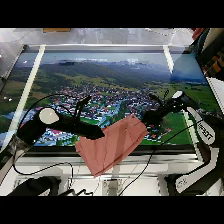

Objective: Fold the clothes and pants, and hang the long-sleeved shirts on hangers.

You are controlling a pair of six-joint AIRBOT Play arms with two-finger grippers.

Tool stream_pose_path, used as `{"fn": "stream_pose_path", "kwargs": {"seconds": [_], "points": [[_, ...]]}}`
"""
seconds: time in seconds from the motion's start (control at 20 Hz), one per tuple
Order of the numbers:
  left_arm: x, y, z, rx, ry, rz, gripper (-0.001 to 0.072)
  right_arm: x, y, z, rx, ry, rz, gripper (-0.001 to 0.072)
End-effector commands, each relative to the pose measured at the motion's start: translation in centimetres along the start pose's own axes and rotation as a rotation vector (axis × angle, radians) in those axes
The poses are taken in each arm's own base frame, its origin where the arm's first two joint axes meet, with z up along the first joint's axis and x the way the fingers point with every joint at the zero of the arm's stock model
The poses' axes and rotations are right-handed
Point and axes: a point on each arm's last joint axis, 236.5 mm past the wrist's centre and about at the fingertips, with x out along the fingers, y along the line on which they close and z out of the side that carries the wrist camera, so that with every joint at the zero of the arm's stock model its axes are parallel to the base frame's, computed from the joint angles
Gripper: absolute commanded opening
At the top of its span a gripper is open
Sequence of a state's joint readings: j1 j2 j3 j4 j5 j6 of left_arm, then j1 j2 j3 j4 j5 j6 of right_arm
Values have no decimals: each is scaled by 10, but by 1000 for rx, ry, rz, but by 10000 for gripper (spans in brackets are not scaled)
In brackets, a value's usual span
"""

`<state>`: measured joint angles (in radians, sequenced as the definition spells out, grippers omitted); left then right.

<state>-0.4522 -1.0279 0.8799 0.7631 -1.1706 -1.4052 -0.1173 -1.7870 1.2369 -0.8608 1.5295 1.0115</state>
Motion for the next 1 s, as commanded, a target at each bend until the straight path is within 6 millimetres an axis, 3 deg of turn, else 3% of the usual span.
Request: {"fn": "stream_pose_path", "kwargs": {"seconds": [0.0,0.3,0.5,0.7,0.95], "points": [[-1,0,1,1,-2,0,5,-12,4,9,-22,-26,11,567],[0,0,2,0,-10,2,5,-44,-6,71,-87,-252,-118,567],[0,1,4,0,-16,3,5,-27,-20,47,-9,-136,-174,567],[-1,2,11,-1,-46,7,5,23,-19,18,-13,-3,-199,679],[-1,2,11,0,-45,7,5,33,-21,18,21,18,-233,671]]}}
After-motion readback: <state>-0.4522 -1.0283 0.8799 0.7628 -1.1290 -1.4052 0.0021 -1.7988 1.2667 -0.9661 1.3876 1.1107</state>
